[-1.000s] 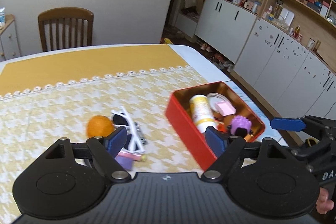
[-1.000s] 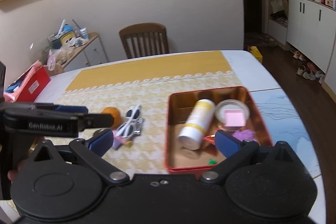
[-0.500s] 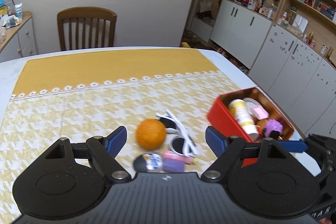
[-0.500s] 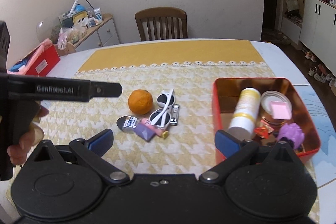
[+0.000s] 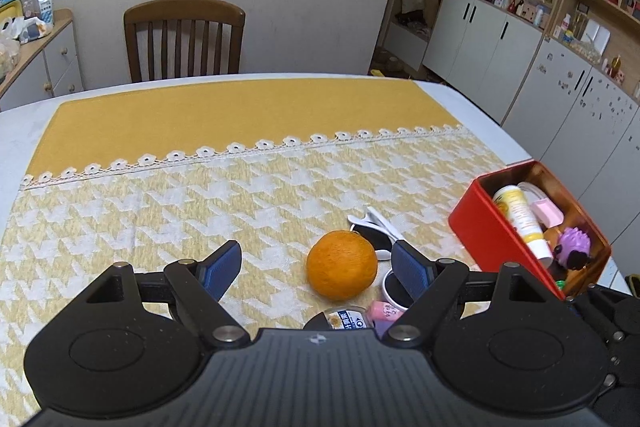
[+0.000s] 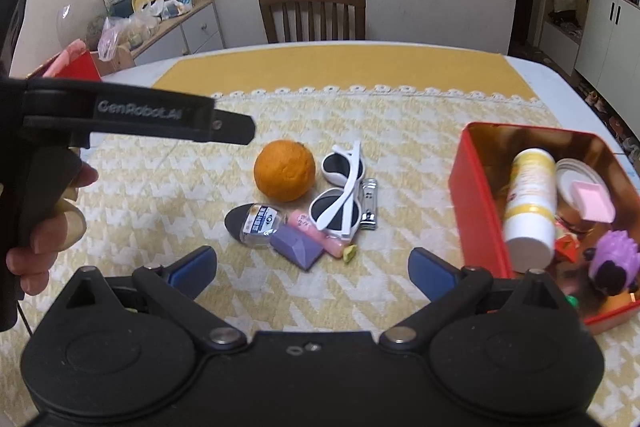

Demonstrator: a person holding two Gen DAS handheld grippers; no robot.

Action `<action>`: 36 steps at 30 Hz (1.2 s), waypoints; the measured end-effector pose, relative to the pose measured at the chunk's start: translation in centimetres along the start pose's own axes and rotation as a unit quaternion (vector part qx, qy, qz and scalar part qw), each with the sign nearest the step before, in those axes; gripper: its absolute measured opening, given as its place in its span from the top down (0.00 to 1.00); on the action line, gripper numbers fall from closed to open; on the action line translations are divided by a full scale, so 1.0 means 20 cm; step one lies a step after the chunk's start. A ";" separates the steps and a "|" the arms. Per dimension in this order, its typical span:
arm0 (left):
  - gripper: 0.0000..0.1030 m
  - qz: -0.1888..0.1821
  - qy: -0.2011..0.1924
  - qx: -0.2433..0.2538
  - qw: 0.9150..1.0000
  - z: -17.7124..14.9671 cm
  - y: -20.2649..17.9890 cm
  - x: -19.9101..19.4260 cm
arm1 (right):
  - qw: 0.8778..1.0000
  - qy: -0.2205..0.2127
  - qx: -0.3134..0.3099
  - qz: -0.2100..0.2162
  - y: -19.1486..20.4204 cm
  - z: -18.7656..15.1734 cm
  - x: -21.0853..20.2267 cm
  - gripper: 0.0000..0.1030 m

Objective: Organize rigid objects
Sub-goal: 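Move the left tool to the orange while the right approaches the purple block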

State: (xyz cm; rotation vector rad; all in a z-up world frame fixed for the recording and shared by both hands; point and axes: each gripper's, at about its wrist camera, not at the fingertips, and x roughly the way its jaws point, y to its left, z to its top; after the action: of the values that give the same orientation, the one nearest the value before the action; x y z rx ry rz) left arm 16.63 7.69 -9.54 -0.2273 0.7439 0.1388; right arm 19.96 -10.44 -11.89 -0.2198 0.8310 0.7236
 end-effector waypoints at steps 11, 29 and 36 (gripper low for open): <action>0.20 -0.005 0.022 0.024 0.999 -0.02 -0.01 0.16 | 0.998 0.044 -0.015 0.043 0.06 -0.04 0.16 0.26; 0.20 -0.009 0.031 0.043 0.999 0.01 -0.05 0.31 | 0.996 0.051 -0.048 0.047 0.03 0.04 0.31 0.50; 0.30 -0.018 0.033 0.041 0.998 0.01 -0.07 0.34 | 0.996 0.043 -0.077 0.028 0.07 0.03 0.33 0.58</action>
State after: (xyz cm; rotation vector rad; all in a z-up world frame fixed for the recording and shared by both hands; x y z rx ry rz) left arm 22.02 6.72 -13.78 -0.1678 0.8100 0.0667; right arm 22.41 -5.89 -16.16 -0.3689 0.8656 0.8374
